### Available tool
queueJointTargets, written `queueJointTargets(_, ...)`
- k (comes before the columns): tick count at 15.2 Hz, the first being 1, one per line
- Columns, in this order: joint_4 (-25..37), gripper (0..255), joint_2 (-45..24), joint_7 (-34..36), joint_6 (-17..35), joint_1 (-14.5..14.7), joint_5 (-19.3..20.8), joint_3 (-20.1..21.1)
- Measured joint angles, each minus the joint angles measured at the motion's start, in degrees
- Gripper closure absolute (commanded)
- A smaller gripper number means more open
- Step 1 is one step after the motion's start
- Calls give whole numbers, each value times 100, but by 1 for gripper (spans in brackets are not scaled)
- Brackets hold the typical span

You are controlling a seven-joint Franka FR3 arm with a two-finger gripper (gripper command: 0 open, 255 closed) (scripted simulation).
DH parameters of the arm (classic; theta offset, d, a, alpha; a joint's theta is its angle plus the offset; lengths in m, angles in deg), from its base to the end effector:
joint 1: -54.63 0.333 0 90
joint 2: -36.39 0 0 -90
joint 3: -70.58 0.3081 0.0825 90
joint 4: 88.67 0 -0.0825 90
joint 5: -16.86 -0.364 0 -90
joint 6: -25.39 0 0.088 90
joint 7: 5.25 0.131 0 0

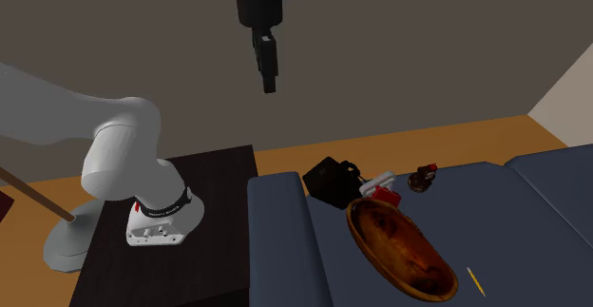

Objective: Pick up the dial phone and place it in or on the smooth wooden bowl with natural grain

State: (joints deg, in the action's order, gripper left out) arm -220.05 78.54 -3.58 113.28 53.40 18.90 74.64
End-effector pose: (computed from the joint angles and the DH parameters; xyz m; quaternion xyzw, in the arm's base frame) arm 0.3021 0.0159 0.5708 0.9991 0.0003 -0.0110 0.0419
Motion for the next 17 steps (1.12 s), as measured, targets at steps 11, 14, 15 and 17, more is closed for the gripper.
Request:
queueJointTargets(11, -268, 0, -1396, -61, 1468, -7, 24, -5)
queueJointTargets(14, -230, 0, -1996, -80, 1966, -16, 44, -1)
queueJointTargets(15, -176, 0, -2199, -69, 2094, -11, 44, 13)
queueJointTargets(17, -148, 0, -2595, -101, 2416, -28, 70, 1)
